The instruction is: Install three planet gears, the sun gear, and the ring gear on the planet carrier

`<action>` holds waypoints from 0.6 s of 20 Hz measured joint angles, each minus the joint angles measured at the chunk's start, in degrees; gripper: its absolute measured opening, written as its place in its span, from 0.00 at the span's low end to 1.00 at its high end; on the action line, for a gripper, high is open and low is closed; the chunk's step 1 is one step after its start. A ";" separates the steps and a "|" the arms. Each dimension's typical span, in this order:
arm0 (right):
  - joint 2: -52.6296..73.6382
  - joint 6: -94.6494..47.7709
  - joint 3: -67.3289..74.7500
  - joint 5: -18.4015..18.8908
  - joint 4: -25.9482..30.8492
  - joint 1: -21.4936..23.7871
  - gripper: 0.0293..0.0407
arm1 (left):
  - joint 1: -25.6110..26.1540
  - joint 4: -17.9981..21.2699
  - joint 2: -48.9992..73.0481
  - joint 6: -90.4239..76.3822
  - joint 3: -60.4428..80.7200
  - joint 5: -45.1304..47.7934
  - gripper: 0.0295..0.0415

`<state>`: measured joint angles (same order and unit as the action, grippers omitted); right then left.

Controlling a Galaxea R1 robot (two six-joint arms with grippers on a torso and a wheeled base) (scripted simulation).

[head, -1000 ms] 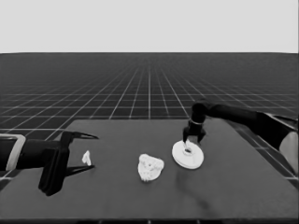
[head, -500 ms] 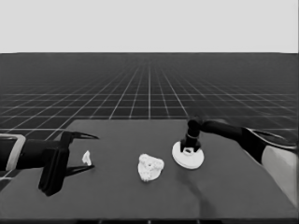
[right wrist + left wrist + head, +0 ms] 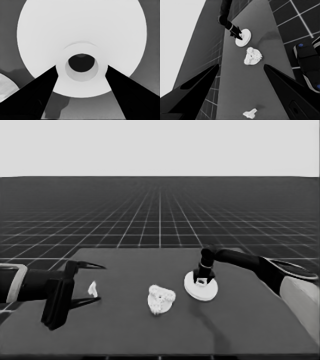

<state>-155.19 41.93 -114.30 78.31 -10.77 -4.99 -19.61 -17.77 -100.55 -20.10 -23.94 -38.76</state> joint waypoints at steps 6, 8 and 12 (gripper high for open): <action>3.41 3.51 7.78 6.88 5.38 8.60 0.49 | 0.00 0.00 0.00 0.00 0.00 0.00 0.75; 3.42 3.50 7.82 7.44 6.00 9.37 0.49 | 0.00 0.00 0.00 0.00 0.00 0.00 0.75; 3.40 3.46 7.76 7.69 6.29 9.67 0.49 | 0.00 0.00 0.00 0.00 0.00 0.00 0.75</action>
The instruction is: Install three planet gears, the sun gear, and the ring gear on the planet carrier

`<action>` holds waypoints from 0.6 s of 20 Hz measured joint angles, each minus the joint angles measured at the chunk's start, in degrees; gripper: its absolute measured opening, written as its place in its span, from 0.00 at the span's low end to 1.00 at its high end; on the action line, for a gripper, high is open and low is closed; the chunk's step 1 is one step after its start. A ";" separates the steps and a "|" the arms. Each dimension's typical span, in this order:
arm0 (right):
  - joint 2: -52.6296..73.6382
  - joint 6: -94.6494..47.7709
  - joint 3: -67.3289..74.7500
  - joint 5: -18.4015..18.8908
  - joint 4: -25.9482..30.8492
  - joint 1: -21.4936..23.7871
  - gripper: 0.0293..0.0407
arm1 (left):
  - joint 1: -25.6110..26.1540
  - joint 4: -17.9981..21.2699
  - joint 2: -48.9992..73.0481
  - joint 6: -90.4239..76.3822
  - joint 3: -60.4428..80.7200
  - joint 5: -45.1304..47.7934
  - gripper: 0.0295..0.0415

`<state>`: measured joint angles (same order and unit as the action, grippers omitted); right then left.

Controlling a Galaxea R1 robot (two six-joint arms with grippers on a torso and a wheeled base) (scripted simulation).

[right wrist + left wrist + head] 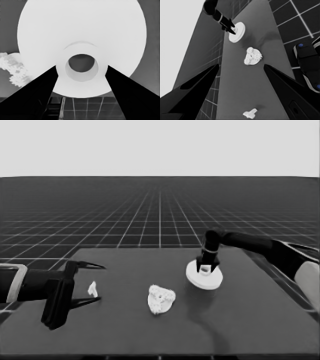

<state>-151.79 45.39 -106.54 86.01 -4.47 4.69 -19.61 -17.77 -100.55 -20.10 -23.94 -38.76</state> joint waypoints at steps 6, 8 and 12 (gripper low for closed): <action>-22.65 31.42 8.92 1.91 -4.36 -2.86 0.49 | 0.00 0.00 0.00 0.00 0.00 0.00 0.75; -23.74 31.56 7.85 1.97 -4.45 -2.93 0.49 | 0.00 0.00 0.00 0.00 0.00 0.00 0.75; -24.67 30.51 5.56 0.96 -7.93 -6.51 0.49 | 0.00 0.00 0.00 0.00 0.00 0.00 0.75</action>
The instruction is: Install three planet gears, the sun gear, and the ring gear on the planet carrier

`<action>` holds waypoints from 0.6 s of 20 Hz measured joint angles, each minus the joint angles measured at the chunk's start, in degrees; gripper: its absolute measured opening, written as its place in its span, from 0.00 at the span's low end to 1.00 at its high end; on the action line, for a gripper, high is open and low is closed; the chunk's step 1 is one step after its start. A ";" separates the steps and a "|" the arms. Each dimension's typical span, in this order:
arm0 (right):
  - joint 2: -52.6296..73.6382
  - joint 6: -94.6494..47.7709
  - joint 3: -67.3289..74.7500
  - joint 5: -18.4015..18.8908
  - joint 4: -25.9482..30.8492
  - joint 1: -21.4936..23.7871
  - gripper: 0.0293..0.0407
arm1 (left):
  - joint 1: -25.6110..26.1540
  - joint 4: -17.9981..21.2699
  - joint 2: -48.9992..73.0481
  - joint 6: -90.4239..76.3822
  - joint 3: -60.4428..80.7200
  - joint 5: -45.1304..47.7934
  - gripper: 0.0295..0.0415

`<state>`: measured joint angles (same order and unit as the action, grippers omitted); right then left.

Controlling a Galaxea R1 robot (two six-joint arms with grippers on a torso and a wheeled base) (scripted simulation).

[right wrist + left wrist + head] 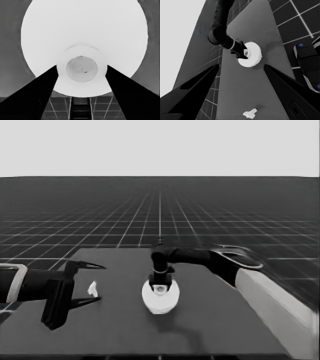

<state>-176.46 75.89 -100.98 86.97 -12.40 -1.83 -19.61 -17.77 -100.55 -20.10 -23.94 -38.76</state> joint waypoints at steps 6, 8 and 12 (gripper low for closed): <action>-0.42 -0.73 -1.27 -0.67 -1.66 -1.67 0.49 | 0.00 0.00 0.00 0.00 0.00 0.00 0.75; -0.43 -0.74 -1.29 -0.69 -1.70 -1.68 0.49 | 0.00 0.00 0.00 0.00 0.00 0.00 0.75; -0.42 0.63 -1.30 -0.74 -1.65 -2.10 0.49 | 0.00 0.00 0.00 0.00 0.00 0.00 0.75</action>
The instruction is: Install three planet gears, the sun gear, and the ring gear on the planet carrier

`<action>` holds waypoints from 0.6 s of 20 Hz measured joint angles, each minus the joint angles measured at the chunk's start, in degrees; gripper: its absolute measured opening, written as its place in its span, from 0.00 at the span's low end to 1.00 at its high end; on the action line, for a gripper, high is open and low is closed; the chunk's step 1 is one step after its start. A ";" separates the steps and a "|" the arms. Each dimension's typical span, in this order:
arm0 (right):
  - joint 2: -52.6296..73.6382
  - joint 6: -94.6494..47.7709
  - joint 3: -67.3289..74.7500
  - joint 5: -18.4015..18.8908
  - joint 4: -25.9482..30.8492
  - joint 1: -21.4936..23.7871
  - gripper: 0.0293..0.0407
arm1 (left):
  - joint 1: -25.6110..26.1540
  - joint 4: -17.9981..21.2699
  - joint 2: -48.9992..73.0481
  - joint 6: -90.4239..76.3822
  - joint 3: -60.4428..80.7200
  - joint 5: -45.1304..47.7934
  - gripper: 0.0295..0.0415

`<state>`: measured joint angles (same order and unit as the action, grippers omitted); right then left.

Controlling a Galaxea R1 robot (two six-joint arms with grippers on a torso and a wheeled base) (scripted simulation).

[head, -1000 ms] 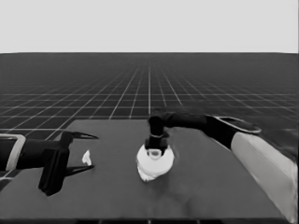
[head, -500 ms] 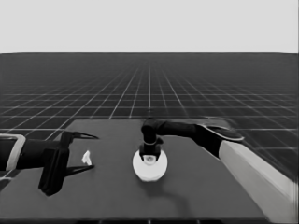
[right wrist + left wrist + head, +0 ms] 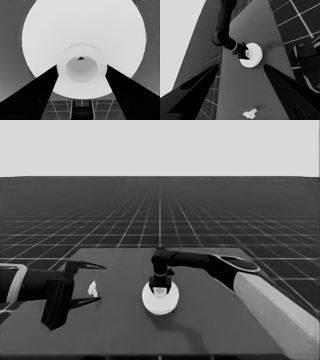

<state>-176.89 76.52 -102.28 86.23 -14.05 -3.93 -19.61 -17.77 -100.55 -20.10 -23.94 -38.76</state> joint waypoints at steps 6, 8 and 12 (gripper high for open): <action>0.05 2.92 -0.04 0.02 -0.02 -0.26 0.49 | 0.00 0.00 0.00 0.00 0.00 0.00 0.75; 0.06 3.91 -0.04 0.03 -0.01 -0.30 0.49 | 0.00 0.00 0.00 0.00 0.00 0.00 0.75; 0.06 5.91 -0.04 0.03 -0.02 -0.32 0.49 | 0.00 0.00 0.00 0.00 0.00 0.00 0.75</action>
<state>-176.83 82.43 -102.32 86.26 -14.06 -4.25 -19.61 -17.77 -100.55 -20.10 -23.94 -38.76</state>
